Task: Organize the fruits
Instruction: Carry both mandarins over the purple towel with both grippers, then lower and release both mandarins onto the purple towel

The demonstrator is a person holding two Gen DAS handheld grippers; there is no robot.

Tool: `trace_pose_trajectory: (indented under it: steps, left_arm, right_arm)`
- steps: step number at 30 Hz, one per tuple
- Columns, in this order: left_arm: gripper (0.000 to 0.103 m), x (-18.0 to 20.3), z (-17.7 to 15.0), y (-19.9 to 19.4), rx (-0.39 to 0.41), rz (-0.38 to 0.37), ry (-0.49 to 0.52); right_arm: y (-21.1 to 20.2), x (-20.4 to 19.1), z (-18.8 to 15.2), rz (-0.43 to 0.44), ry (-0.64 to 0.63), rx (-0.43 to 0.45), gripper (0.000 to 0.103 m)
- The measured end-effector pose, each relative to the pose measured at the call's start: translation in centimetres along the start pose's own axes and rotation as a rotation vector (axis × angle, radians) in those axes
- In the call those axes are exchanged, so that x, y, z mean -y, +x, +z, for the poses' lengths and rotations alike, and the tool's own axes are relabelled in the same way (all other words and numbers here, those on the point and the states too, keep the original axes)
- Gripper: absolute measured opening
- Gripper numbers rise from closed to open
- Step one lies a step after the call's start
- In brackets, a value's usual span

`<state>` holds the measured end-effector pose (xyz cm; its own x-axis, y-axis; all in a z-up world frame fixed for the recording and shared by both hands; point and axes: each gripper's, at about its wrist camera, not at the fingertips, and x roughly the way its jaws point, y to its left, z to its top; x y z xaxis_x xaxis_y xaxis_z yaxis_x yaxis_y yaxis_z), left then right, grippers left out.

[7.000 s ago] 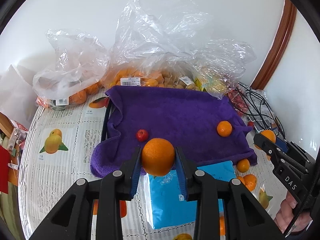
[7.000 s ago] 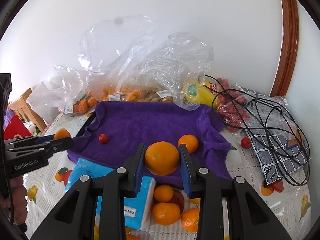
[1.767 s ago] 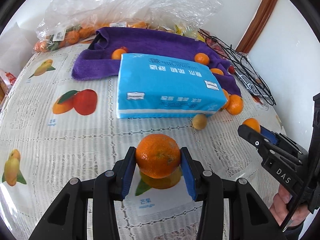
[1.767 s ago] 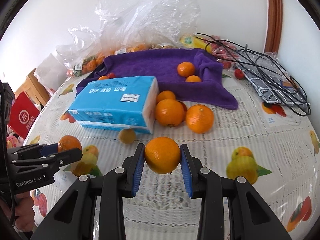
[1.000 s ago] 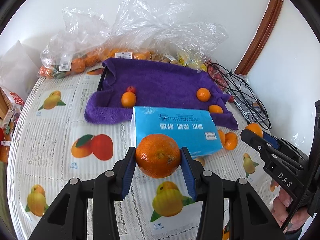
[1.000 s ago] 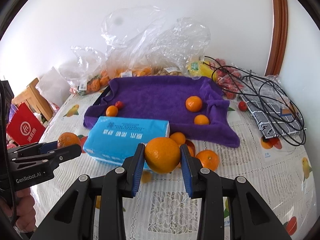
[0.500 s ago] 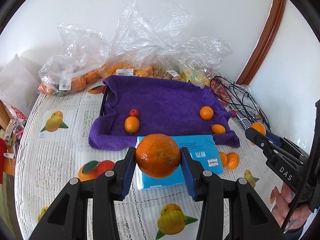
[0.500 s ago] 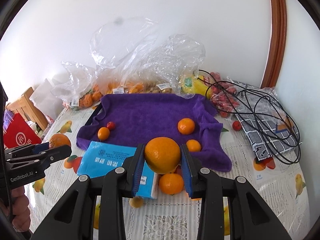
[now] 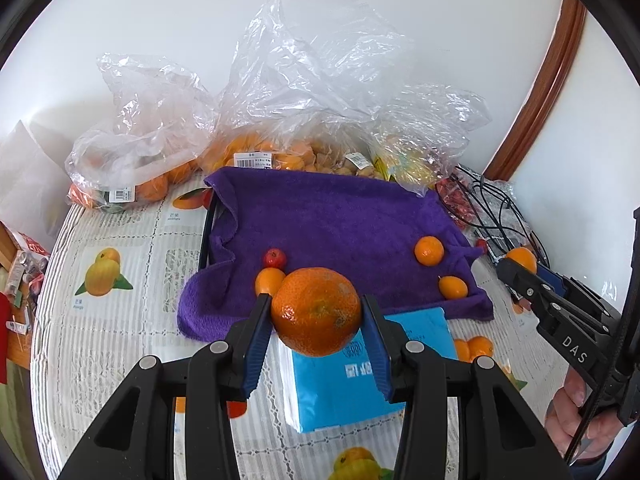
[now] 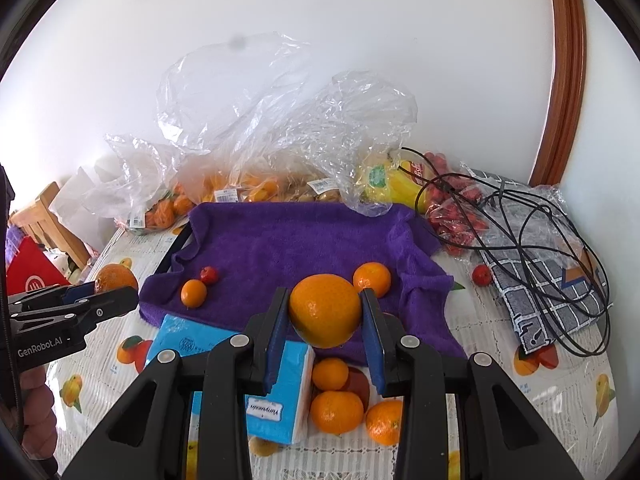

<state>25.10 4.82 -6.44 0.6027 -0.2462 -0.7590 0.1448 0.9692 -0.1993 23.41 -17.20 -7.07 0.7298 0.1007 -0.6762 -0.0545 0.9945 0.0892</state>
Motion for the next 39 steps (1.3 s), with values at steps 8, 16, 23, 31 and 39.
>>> trace_pose_trajectory:
  steps: [8,16,23,31,39]
  left_arm:
    - [0.042,-1.2,1.7,2.0,-0.009,0.022,-0.012]
    - [0.042,-2.8,2.0,4.8,-0.048,0.033,-0.044]
    - [0.042,-3.8,1.7,6.6,-0.083,0.038,-0.063]
    - [0.042,-3.2,2.1,8.1,-0.104,-0.002,-0.051]
    - [0.042,-1.8,2.3,9.7,-0.128,-0.038,-0.032]
  right_arm:
    - [1.9,1.5,1.0,-0.025,0.005,-0.003,0.035]
    - [6.3,2.6,-0.1,-0.007,0.024,-0.079,0.035]
    - [10.0,2.5,-1.4,0.026,0.024,-0.154,0.035]
    - [12.1,2.2,-2.1,0.043,0.015,-0.2,0.035]
    - [11.2,2.4,-1.9,0.048,0.006,-0.184,0.035]
